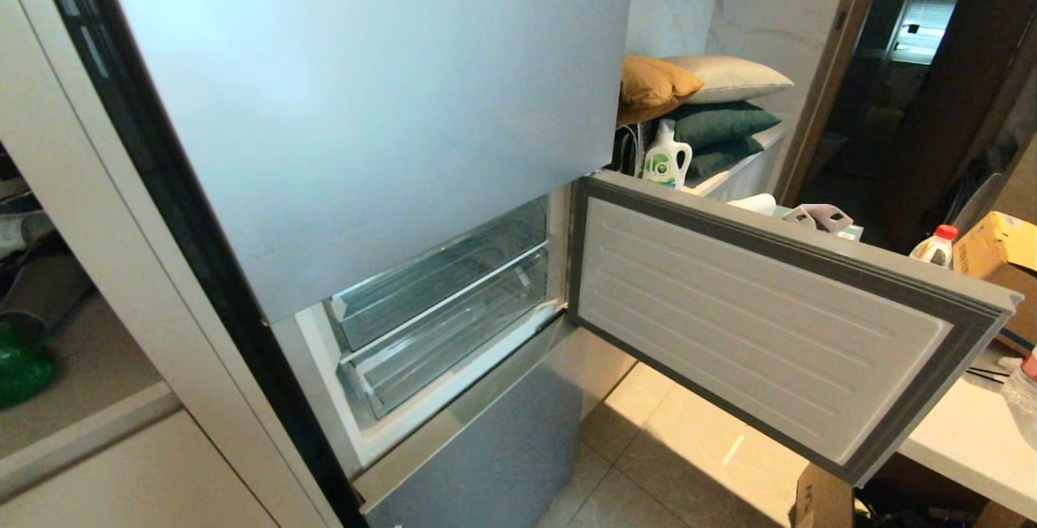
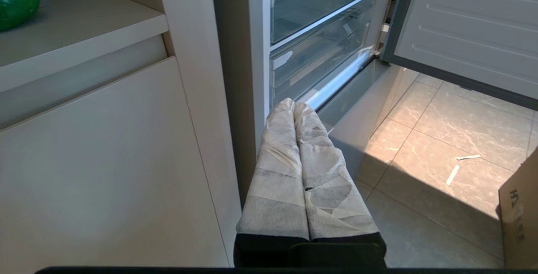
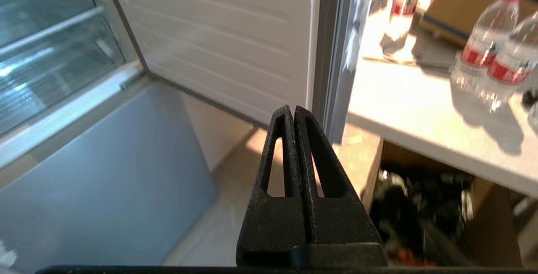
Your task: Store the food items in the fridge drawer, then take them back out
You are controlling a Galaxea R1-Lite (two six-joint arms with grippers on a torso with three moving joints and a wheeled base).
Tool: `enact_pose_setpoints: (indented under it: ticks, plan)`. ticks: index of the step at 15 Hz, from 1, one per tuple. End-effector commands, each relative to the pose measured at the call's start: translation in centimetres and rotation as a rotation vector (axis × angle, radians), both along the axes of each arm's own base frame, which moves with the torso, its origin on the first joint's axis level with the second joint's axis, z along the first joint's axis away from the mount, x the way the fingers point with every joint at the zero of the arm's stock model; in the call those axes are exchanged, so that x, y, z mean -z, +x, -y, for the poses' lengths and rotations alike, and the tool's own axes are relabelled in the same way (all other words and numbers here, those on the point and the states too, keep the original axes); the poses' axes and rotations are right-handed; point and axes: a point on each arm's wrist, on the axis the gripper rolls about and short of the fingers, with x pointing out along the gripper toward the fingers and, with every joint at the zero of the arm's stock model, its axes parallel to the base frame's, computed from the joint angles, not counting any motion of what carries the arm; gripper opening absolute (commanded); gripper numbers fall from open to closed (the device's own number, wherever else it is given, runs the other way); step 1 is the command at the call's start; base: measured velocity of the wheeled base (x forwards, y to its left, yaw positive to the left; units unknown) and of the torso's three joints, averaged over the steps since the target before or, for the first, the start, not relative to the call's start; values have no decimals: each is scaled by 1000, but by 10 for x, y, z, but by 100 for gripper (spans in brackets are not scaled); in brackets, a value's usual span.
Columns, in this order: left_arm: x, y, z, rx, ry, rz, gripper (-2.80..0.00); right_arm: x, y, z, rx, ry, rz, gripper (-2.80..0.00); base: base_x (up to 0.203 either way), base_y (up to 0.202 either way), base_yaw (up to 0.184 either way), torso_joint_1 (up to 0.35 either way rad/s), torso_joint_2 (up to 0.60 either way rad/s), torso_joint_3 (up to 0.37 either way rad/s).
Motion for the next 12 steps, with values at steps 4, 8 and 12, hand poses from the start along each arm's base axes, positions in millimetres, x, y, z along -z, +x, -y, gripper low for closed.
enact_pose_setpoints:
  ticks: [4, 8, 12]
  plan:
    - [3, 1, 0, 1, 0, -11, -280, -32, 77, 7, 147, 95, -198, -280, 0, 0, 0, 0, 0, 0]
    - [3, 1, 0, 1, 0, -11, -280, -26, 135, 42, 215, 186, -248, -280, 0, 0, 0, 0, 0, 0]
    - [3, 1, 0, 1, 0, -11, -280, -11, 159, 74, 245, 232, -265, -280, 0, 0, 0, 0, 0, 0]
